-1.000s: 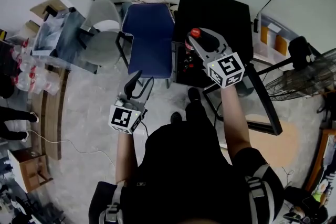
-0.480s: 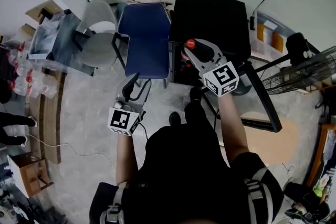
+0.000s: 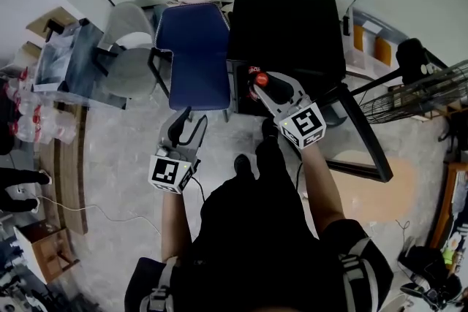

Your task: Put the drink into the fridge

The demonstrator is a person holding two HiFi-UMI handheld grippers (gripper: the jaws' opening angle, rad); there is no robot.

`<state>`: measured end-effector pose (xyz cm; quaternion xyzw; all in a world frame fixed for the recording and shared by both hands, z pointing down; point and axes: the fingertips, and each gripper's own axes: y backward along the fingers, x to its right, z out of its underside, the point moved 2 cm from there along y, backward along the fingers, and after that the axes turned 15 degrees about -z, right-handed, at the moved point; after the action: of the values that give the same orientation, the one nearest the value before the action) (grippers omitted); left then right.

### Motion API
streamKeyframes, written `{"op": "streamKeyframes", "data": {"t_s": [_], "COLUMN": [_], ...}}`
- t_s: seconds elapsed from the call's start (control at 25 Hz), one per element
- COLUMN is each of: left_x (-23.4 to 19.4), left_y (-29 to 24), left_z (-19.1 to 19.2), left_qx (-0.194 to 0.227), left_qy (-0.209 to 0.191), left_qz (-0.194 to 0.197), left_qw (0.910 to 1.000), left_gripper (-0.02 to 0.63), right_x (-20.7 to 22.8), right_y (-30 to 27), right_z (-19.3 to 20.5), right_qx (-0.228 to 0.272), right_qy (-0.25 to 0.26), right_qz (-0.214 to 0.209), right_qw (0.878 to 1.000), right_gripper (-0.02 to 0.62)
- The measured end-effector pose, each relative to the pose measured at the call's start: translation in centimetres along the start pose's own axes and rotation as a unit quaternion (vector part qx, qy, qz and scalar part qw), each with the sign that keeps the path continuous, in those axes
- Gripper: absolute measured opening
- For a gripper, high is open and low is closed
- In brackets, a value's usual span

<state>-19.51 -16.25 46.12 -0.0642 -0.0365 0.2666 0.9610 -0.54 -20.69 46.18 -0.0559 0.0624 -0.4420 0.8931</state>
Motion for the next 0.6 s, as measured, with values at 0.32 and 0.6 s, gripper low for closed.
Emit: {"op": "streamKeyframes", "data": {"t_s": [0.32,0.6], "left_x": [1.0,1.9], "left_y": [-0.4,-0.7], "left_z": [0.6,1.2], "left_qx": [-0.011,-0.024], "left_qy": [0.001,-0.005], "left_qz": [0.009,0.018], "left_qw": [0.9999,0.9995], "left_gripper": [0.17,0.17], "right_x": [-0.4,0.6], "right_y": [1.8,2.7], "right_z": [4.5,9.3], "right_qx": [-0.016,-0.049], "right_qy": [-0.006,-0.04], "right_qz": [0.024,0.043], "right_qw": [1.0,0.997], "right_gripper": [0.135,0.133]}}
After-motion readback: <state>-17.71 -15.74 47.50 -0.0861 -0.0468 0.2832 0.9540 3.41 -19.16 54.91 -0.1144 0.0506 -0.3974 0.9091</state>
